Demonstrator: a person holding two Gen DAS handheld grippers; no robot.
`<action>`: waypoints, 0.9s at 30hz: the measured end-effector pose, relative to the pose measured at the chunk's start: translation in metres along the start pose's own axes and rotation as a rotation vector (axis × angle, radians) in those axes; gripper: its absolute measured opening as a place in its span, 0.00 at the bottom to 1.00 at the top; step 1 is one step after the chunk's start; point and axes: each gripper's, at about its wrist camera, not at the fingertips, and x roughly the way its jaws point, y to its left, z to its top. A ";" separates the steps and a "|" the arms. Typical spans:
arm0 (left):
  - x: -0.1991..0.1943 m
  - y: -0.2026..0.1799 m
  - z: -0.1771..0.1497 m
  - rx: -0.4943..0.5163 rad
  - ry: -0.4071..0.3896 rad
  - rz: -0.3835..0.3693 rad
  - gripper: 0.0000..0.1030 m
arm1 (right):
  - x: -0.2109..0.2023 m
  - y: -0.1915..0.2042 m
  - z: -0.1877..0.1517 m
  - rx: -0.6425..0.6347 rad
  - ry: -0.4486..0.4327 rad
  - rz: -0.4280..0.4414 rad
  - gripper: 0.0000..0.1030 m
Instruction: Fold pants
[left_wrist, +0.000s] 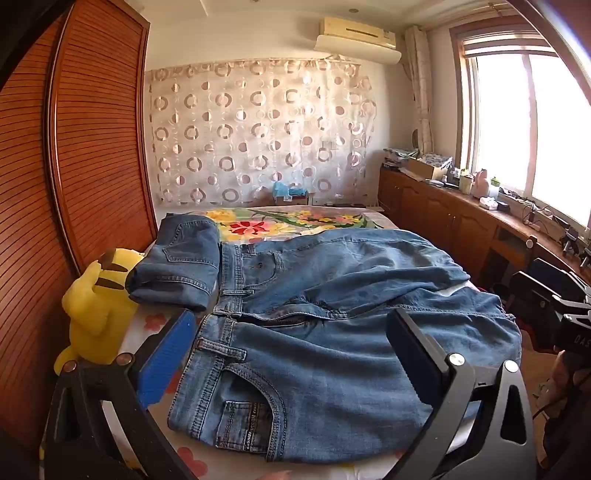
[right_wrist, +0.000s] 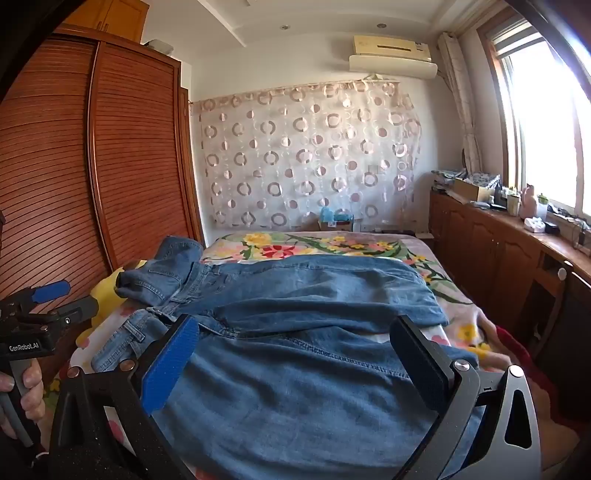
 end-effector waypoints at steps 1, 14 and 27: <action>0.000 0.000 0.000 0.002 -0.006 0.004 1.00 | 0.000 0.000 0.000 -0.001 -0.001 0.000 1.00; -0.001 0.000 0.000 -0.001 -0.012 0.002 1.00 | -0.001 0.001 -0.002 -0.006 -0.009 0.003 1.00; 0.000 0.000 0.000 0.001 -0.015 0.002 1.00 | -0.004 0.003 -0.002 -0.001 -0.011 0.000 1.00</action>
